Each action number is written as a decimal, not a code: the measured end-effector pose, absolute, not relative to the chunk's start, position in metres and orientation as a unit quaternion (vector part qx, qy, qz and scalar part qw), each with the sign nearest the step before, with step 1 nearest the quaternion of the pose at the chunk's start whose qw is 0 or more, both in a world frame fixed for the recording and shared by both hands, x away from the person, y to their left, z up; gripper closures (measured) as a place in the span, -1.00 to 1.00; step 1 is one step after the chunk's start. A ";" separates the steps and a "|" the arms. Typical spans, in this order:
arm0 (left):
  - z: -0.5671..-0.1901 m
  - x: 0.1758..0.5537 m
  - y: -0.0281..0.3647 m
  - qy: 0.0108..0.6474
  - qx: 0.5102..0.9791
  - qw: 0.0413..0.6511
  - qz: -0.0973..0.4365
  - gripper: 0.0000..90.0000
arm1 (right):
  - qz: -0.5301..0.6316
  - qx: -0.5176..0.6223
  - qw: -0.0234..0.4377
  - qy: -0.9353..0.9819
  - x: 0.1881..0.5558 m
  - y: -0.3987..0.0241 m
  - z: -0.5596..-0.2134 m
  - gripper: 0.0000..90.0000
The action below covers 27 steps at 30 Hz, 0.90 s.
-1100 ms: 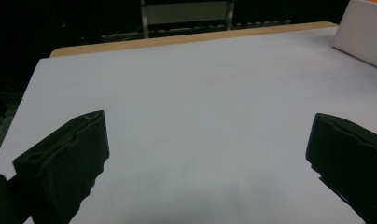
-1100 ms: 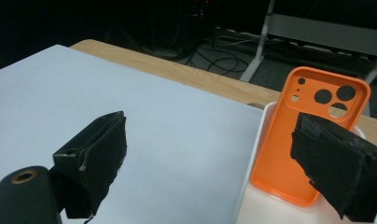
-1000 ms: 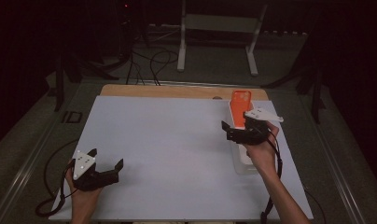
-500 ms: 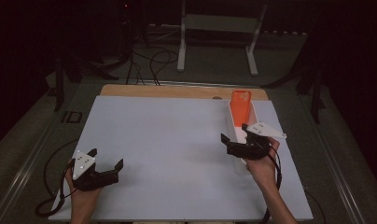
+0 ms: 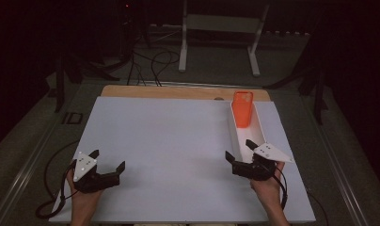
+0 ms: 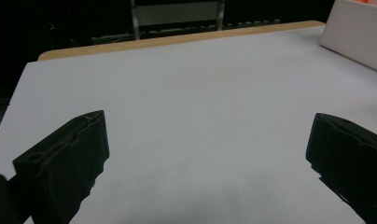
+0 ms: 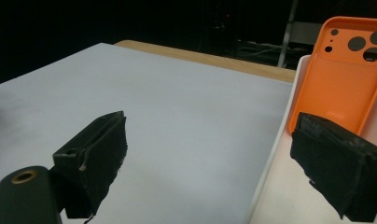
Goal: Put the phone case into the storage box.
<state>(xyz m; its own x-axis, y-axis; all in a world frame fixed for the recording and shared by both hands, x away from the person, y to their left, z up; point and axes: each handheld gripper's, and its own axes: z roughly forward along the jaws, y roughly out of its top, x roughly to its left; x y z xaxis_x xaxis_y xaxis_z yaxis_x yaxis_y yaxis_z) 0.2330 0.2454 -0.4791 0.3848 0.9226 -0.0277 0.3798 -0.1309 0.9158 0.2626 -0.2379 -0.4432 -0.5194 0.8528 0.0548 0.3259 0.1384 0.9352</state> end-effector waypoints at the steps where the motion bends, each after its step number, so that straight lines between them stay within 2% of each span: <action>1: -0.479 0.233 0.245 0.469 0.693 0.463 0.293 -1.00 | 0.510 0.415 0.259 0.708 0.261 -0.238 -0.445 -0.77; 27: -0.481 0.231 0.242 0.438 0.712 0.467 0.289 -1.00 | 0.541 0.403 0.272 0.687 0.232 -0.254 -0.470 -0.76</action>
<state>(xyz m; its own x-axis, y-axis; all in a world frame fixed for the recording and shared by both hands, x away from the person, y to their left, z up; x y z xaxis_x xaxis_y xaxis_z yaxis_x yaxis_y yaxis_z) 0.2308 0.2415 -0.4807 0.4496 0.8932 0.0025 0.3531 -0.1803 0.9180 0.2325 -0.2536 -0.4700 -0.5283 0.8468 0.0628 0.2591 0.0904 0.9616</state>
